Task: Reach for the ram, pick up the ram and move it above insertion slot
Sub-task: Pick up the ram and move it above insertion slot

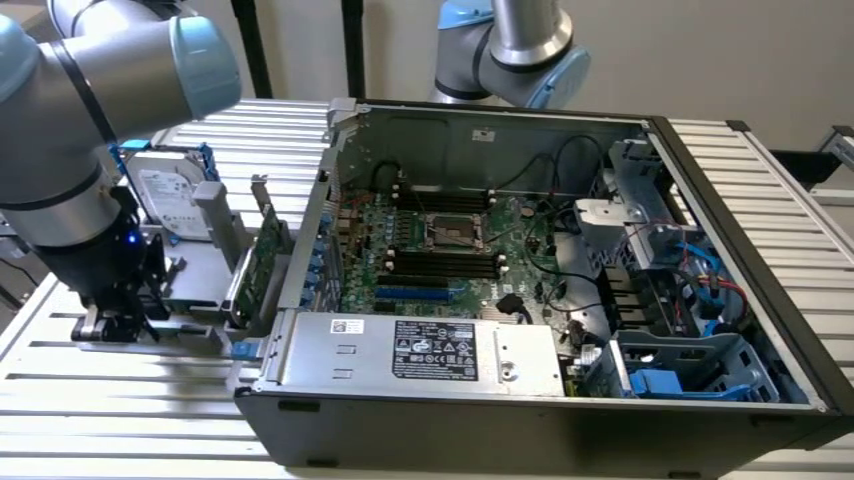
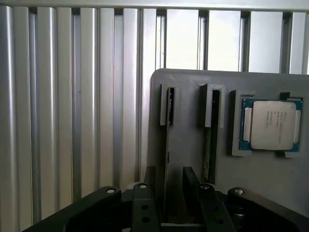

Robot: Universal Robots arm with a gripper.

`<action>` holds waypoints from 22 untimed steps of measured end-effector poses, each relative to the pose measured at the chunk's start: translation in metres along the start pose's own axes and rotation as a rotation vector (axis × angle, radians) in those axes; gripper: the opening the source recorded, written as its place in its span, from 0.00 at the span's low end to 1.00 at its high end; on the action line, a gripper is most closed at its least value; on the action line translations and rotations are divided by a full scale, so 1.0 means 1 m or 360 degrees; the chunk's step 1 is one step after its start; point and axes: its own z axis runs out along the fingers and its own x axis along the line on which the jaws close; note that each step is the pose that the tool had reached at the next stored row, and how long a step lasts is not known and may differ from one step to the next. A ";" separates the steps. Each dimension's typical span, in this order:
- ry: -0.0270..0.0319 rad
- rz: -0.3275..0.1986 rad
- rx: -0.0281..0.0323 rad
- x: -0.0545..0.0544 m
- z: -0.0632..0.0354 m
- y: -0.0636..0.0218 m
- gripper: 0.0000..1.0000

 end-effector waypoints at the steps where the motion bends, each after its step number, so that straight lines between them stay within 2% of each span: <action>1: 0.00001 0.0000 -0.00024 0.000 0.0005 0.0001 0.36; 5: 0.00006 0.0000 -0.00079 0.000 0.0017 0.0002 0.34; 8: 0.00010 0.0000 -0.00077 0.000 0.0018 0.0001 0.16; 10: 0.00007 0.0000 -0.00077 0.000 0.0019 0.0001 0.13; 14: 0.00006 0.0011 -0.00077 0.000 0.0020 0.0002 0.13; 19: -0.00006 0.0116 -0.00078 0.000 0.0026 0.0002 0.13; 22: -0.00010 0.0125 -0.00076 0.000 0.0028 0.0001 0.13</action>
